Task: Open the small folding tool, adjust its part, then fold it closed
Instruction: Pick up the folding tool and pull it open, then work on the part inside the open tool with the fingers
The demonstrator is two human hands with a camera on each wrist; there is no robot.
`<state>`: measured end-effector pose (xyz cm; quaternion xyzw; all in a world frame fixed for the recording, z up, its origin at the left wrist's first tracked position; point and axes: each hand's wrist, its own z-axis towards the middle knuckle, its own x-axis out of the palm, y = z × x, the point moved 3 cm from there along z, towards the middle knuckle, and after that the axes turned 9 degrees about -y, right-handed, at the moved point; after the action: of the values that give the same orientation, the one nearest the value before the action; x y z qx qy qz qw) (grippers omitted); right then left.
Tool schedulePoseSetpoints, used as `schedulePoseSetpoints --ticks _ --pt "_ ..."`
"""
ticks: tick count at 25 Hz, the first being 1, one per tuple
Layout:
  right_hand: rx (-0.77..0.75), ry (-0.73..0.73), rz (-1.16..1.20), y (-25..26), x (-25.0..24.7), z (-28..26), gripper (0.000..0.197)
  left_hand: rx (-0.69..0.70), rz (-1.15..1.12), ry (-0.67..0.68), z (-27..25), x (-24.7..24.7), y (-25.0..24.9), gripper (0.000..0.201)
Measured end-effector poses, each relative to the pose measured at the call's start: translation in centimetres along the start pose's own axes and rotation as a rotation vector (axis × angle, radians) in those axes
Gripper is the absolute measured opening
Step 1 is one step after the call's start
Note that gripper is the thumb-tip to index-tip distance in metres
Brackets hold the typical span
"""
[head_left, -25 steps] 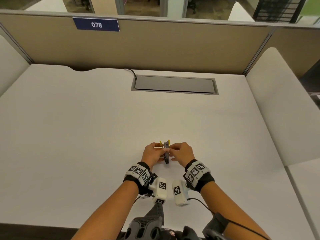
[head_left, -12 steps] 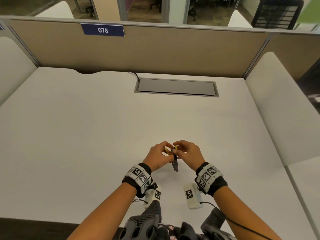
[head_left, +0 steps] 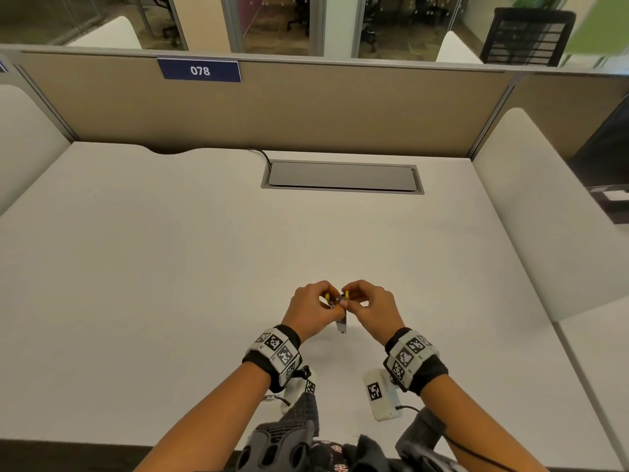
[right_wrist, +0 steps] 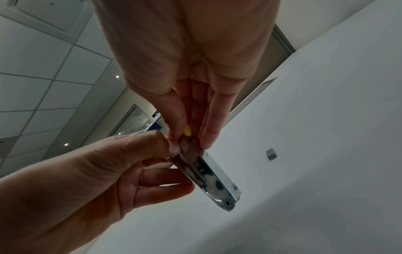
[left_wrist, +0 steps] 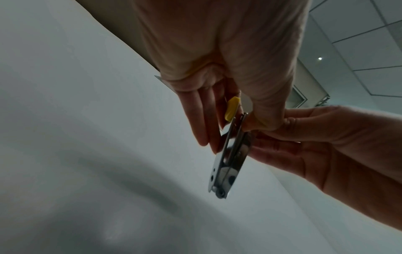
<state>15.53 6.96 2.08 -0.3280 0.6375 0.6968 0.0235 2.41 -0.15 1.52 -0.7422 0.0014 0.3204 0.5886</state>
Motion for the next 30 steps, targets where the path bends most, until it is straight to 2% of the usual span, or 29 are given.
schedulePoseSetpoints --ticks 4,7,9,10,13,16,19,24,27,30 --pt "-0.032 -0.044 -0.001 0.3 0.4 -0.1 0.015 0.008 -0.021 -0.042 0.2 -0.2 -0.1 0.020" --pt "-0.049 -0.092 0.040 0.7 0.3 -0.1 0.015 0.010 -0.032 -0.088 0.5 -0.6 -0.1 0.013" --pt "-0.018 -0.140 0.140 0.6 -0.3 -0.2 0.017 -0.104 -0.177 -0.197 1.1 -1.9 0.9 0.007" --pt "0.003 -0.163 0.192 0.4 -0.7 -0.2 0.017 -0.173 -0.292 -0.216 1.4 -2.6 1.4 0.012" --pt "0.031 -0.210 0.265 -0.1 -1.8 -0.3 0.018 -0.232 -0.542 -0.141 2.0 -4.0 1.9 0.034" --pt "0.056 -0.226 0.315 -0.7 -2.0 -0.3 0.020 -0.301 -0.763 -0.160 2.0 -4.4 1.8 0.033" --pt "0.078 -0.209 0.347 -1.3 -2.5 -0.7 0.018 -0.382 -0.963 -0.208 1.9 -4.4 2.4 0.026" --pt "0.065 -0.093 0.218 -2.0 -2.7 -2.2 0.016 -0.438 -1.089 -0.205 2.0 -4.3 2.4 0.023" --pt "0.087 0.028 0.137 -2.5 -2.4 -2.9 0.010 -0.460 -1.104 -0.179 2.1 -4.1 2.0 0.026" --pt "0.011 -0.007 0.052 -2.0 -2.5 -2.3 0.009 -0.477 -1.032 -0.104 1.9 -3.7 1.6 0.029"
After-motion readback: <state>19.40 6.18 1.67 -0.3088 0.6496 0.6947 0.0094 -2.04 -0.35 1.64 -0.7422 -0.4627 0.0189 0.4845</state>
